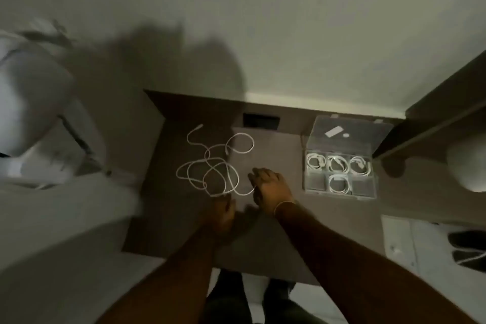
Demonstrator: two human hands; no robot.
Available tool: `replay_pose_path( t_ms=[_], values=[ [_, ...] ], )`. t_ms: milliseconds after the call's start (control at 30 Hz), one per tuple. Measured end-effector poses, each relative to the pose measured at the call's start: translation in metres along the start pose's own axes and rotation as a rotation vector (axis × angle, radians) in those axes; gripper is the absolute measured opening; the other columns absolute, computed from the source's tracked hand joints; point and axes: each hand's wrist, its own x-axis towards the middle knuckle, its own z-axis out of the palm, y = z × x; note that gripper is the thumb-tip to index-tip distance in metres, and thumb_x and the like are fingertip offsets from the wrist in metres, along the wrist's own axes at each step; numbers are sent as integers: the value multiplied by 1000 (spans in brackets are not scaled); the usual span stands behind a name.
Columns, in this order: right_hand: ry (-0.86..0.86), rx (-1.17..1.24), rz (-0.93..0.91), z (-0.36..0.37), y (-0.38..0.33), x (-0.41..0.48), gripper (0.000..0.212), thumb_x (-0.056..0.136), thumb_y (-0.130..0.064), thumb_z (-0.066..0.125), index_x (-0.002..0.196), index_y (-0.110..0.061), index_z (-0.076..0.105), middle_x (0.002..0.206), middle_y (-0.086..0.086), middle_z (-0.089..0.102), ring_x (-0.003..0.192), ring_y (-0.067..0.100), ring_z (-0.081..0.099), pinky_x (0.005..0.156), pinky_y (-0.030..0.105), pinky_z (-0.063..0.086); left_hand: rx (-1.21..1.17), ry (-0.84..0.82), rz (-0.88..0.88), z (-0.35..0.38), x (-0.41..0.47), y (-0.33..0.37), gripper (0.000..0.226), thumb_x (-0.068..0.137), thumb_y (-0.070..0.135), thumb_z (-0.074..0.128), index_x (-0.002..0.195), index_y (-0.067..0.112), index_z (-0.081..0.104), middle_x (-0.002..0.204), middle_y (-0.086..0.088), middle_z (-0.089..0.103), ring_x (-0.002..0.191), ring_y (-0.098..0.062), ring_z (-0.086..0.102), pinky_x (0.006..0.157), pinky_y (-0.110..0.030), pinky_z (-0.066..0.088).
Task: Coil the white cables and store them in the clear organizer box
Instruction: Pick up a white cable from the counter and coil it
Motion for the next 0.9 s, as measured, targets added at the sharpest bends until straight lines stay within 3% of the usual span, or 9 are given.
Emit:
replay_pose_path(
  t_ms=[133,267,367,467,600,700,767,833,900],
  values=[
    [-21,-71,33,17,4,19,51,109,-32,44,159,-22,41,174,7,26,160,28,27,126,40,24,-425,-113,-301,12,26,4,52,111,44,38,134,6,64,138,-25,63,125,-41,62,111,-50,47],
    [2,-6,51,18,-8,23,36,102,-33,57,133,-16,66,146,13,61,137,34,55,108,39,43,-881,-190,-509,10,46,34,68,108,57,32,115,-1,68,107,-24,70,88,-37,69,72,-36,52],
    [152,298,48,13,-24,7,15,94,-26,72,103,-15,78,106,14,75,101,37,72,80,38,53,-1044,-210,-527,3,51,45,45,111,42,39,88,14,65,88,-10,68,72,-21,64,62,-31,53],
    [294,563,20,2,-39,-17,5,93,-22,75,94,-22,80,94,4,80,87,26,75,75,38,60,-1153,-218,-491,-10,46,44,27,110,18,44,94,13,65,95,-11,66,78,-19,63,69,-32,52],
    [592,666,-38,-30,-40,-24,12,95,-13,71,105,-11,75,105,9,73,98,26,71,88,48,58,-1026,-200,-345,-46,16,46,25,111,14,45,97,8,65,74,-9,53,64,-17,53,64,-31,53],
    [414,525,-151,-68,-43,-19,51,98,-31,65,147,-20,55,156,5,51,147,26,46,124,46,36,-834,-243,-156,-84,-18,45,29,113,14,39,117,-3,63,66,-4,39,54,-14,38,56,-26,42],
    [344,336,-304,-89,-51,-18,51,102,-41,61,151,-28,52,167,-1,39,159,24,28,130,46,16,-685,-234,-98,-111,-40,50,31,113,19,39,115,2,64,68,-2,44,57,-13,41,54,-26,38],
    [361,316,-414,-109,-61,-20,32,105,-39,59,133,-28,68,158,-3,52,157,23,33,131,53,15,-587,-187,-71,-138,-59,57,30,112,25,41,103,14,68,69,0,50,59,-9,47,53,-22,38],
    [349,431,-481,-130,-73,-25,25,106,-37,55,108,-23,76,125,-5,71,132,17,59,120,60,36,-627,-212,-21,-166,-78,63,34,111,28,42,90,19,67,60,3,45,45,-4,41,46,-20,33]
  ],
)
